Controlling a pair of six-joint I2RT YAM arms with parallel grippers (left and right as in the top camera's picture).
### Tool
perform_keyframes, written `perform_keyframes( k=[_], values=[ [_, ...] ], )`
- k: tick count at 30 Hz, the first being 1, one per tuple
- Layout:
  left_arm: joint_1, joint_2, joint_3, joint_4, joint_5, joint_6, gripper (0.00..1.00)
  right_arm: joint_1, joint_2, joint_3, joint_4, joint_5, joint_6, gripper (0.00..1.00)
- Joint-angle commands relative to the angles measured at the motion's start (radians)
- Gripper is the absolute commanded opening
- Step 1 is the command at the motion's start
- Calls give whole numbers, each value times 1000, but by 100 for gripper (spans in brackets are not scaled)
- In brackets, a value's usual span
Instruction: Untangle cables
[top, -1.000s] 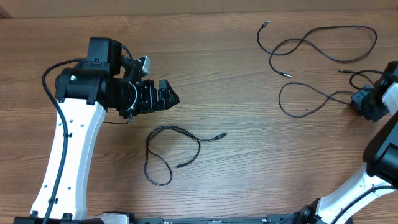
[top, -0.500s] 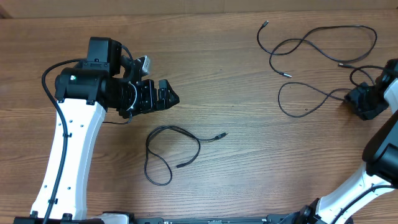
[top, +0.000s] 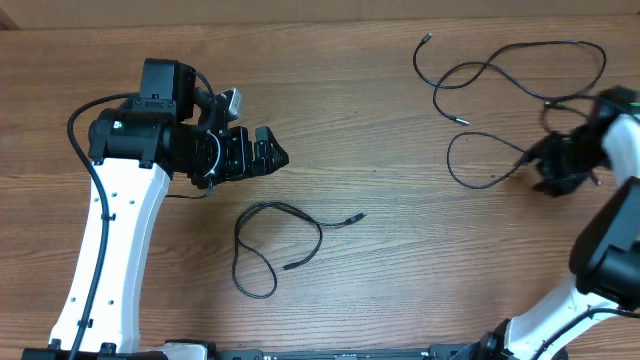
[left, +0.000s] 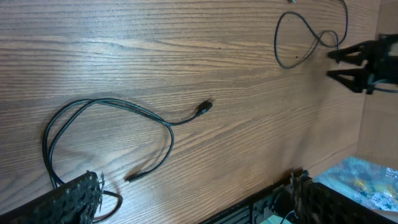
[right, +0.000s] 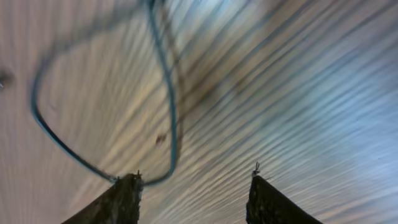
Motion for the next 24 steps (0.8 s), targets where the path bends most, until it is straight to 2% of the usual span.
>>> perform_keyframes(
  k=[1,7,11,24],
  values=[
    [-4,3,0,2,-2,-10,100,72,-16,-49,27,-1,3,56],
    [-4,3,0,2,-3,-9,100,149,-15,-88,72,56,7,61],
    [-4,3,0,3,-11,-10,100,195,-14,-125,106,59,58,53],
    [-4,3,0,2,-25,-10,100,299,-13,-182,188,59,85,53]
  ],
)
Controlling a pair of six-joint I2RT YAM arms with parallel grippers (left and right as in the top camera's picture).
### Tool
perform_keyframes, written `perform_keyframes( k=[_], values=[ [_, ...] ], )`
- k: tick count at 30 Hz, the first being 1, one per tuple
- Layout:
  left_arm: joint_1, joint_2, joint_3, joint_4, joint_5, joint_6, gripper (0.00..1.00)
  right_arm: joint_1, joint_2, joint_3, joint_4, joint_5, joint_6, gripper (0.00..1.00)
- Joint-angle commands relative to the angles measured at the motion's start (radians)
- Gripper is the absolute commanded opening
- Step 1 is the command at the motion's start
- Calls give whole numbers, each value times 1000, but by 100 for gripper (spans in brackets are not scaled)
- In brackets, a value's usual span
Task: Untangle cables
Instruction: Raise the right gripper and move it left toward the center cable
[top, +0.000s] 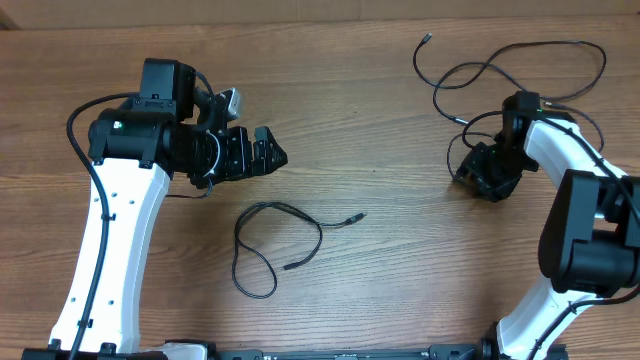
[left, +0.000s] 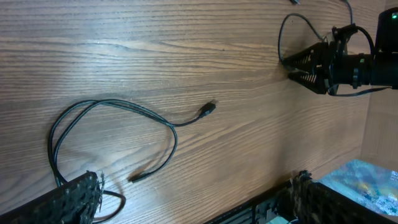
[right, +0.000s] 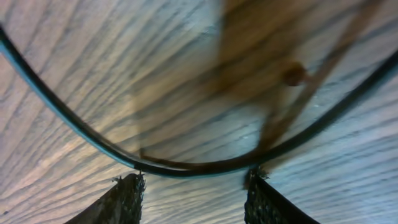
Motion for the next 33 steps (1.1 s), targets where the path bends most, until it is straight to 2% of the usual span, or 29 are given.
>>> perform_keyframes(
  k=[1,9,13,15,23,33],
  values=[
    [-3,4,0,0,-9,-7,100,14,-13,-12,29,10,34,53],
    [-3,4,0,-1,-9,-7,100,19,-13,-12,151,10,34,53],
    [-3,4,0,-1,-9,-7,100,19,-13,-11,160,-5,34,53],
    [-3,4,0,0,-9,-7,100,19,-14,-10,150,-24,33,56],
    [-3,4,0,0,-10,-7,100,16,-80,-5,58,-89,15,63],
    [-3,4,0,12,-11,-8,100,39,-364,-5,-201,-92,-10,72]
  ],
)
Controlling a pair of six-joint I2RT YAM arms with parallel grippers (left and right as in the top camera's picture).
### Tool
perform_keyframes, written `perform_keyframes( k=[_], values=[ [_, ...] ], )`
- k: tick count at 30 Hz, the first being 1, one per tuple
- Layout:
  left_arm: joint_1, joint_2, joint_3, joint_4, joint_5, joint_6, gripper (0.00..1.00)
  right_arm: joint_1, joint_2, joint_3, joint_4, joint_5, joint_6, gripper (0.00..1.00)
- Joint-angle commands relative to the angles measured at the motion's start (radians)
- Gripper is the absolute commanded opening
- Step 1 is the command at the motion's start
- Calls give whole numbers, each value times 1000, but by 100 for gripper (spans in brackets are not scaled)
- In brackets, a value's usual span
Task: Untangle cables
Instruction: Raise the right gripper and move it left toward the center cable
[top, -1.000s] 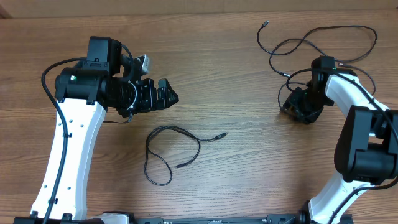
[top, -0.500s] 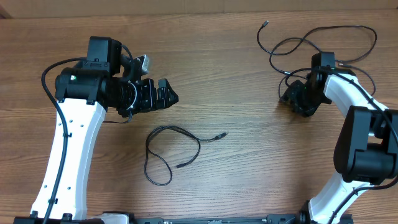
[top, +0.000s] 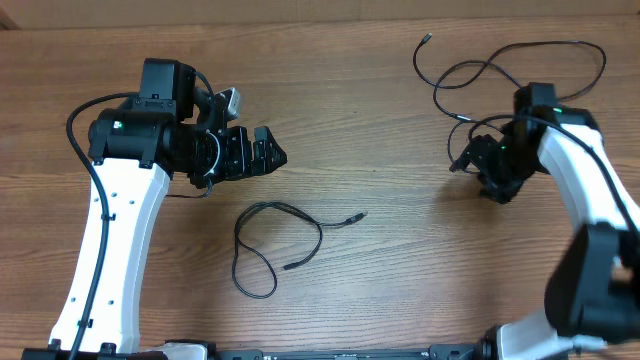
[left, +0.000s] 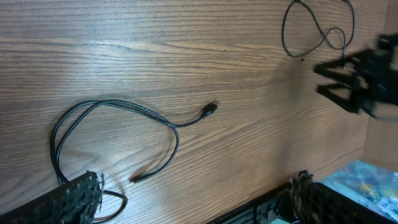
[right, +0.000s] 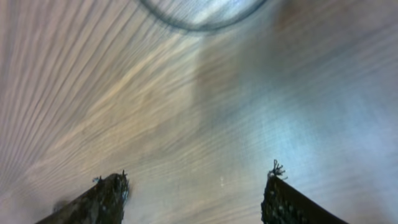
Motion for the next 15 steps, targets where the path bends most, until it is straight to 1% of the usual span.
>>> perform_keyframes(
  k=[1,9,15],
  values=[
    [-3,4,0,14,-2,-8,100,26,-153,-2,-59,-9,-33,73],
    [-3,3,0,37,-9,-7,100,113,-483,-2,-136,-10,-19,76],
    [-3,4,0,36,-53,-7,100,200,-673,-2,-182,-6,-19,80]
  ],
)
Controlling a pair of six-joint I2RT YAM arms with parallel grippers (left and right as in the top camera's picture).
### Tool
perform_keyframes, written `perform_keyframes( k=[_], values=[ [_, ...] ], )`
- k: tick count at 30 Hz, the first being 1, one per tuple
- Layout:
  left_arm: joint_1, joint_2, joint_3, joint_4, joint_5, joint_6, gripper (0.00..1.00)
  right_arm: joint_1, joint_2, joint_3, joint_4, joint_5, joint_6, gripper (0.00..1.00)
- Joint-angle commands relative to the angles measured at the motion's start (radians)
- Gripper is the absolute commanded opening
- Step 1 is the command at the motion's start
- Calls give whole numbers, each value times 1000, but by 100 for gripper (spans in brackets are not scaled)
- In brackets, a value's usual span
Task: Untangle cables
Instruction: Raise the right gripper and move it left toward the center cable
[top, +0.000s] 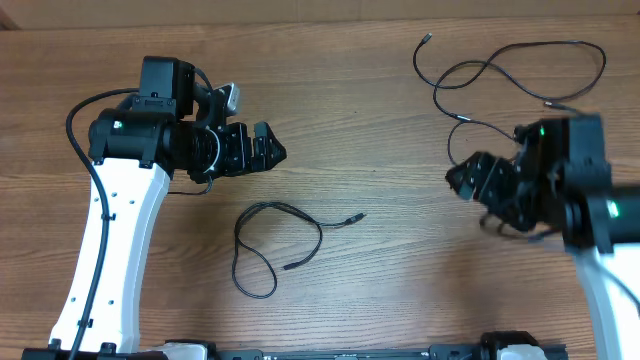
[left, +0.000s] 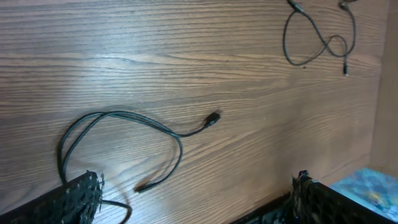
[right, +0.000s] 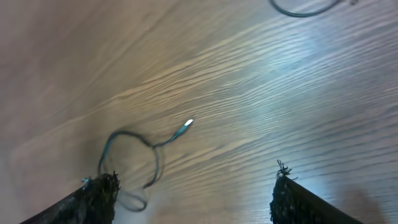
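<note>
A tangle of thin black cables (top: 500, 75) lies at the far right of the wooden table; one loop of it (left: 311, 37) shows far off in the left wrist view. A separate short black cable (top: 270, 245) lies looped in the near middle, its connector (left: 213, 118) pointing right. My right gripper (top: 470, 190) hangs open above the table, just near of the tangle, with nothing between its fingers (right: 298, 199). In its view, that short cable (right: 137, 155) is far off. My left gripper (top: 275, 148) is open and empty, above and left of the short cable.
The table's far edge (top: 320, 20) runs along the top of the overhead view. The left arm's white link (top: 100, 270) stretches along the left side. Bare wood (top: 400, 130) separates the two cable groups.
My right gripper was low over the wood beside the tangle's near loop. Now it is higher and nearer the front edge, still open and empty. The left wrist view has shifted slightly.
My right gripper stood open at the right edge beside the tangle's near loop. Then it was low at that loop with the cable between its fingertips. Later the loop lay just beyond its open fingers, and now it is raised empty. The short cable has stayed put.
</note>
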Motion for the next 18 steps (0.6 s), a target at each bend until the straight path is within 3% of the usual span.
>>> perform_keyframes(
  k=[1,11,15,18],
  values=[
    [-3,4,0,1,-31,-7,100,38,-86,-2,-19,-2,6,81],
    [-3,4,0,-2,-37,-7,100,47,-207,-3,-57,25,-7,86],
    [-4,4,0,-20,-31,-6,100,47,-199,-7,-63,24,-3,100],
    [-20,4,0,-26,5,24,100,47,-184,-8,-62,21,-2,100]
  ],
)
